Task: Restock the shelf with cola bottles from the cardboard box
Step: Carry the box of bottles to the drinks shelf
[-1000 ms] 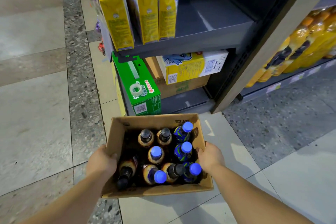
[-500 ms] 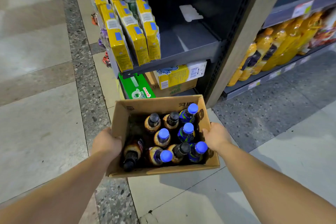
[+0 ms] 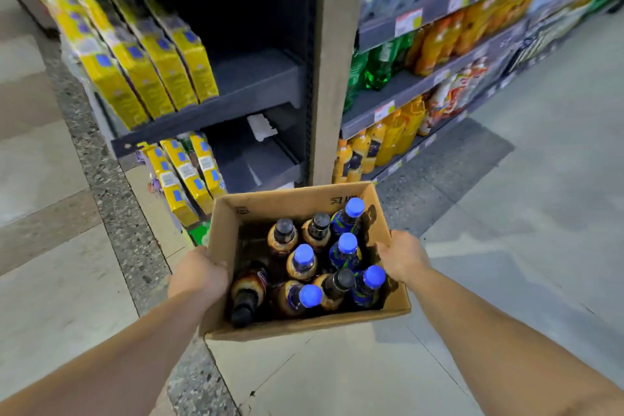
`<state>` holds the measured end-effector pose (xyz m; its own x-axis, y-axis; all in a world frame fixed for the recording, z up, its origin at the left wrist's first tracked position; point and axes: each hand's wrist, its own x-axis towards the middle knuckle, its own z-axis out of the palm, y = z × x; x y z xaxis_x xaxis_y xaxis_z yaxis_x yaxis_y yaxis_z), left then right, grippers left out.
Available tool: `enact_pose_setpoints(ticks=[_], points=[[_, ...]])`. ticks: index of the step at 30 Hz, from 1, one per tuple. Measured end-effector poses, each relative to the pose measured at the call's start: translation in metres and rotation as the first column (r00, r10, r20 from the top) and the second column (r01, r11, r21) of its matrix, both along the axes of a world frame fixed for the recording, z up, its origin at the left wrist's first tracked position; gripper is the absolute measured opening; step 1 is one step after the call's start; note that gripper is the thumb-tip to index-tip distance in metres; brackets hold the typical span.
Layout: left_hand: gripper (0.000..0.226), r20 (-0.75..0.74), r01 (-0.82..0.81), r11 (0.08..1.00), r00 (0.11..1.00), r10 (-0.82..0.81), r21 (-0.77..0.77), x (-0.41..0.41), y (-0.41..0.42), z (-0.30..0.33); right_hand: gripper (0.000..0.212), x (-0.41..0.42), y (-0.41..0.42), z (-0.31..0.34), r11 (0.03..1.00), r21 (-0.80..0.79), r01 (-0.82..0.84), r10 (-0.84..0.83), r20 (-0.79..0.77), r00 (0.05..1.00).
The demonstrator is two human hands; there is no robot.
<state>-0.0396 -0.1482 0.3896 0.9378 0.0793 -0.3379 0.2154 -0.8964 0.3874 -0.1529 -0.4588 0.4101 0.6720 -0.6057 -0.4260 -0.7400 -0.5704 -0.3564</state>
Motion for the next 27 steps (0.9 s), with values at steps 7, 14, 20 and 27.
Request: enact_pose_setpoints(ticks=[7,14,20,27], points=[[0.025,0.078,0.123,0.992,0.989,-0.122,-0.015,-0.012,-0.119,0.098,0.025,-0.043,-0.105,0.098,0.996,-0.014,0.087,-0.085,0.089,0.992],[0.022,0.111,0.185,0.981,0.978,-0.177,-0.058,-0.028,-0.241,0.152,0.026,-0.071,-0.225,0.159,0.992,-0.067,0.105,-0.096,0.123,0.988],[0.024,0.104,0.251,0.964,0.965,-0.242,-0.085,-0.016,-0.356,0.166,0.025,-0.074,-0.330,0.183,0.982,-0.077,0.173,-0.162,0.131,0.978],[0.019,0.023,0.294,0.948,0.956,-0.294,-0.123,0.005,-0.518,0.158,0.025,-0.073,-0.480,0.185,0.978,-0.068,0.199,-0.194,0.074,0.978]])
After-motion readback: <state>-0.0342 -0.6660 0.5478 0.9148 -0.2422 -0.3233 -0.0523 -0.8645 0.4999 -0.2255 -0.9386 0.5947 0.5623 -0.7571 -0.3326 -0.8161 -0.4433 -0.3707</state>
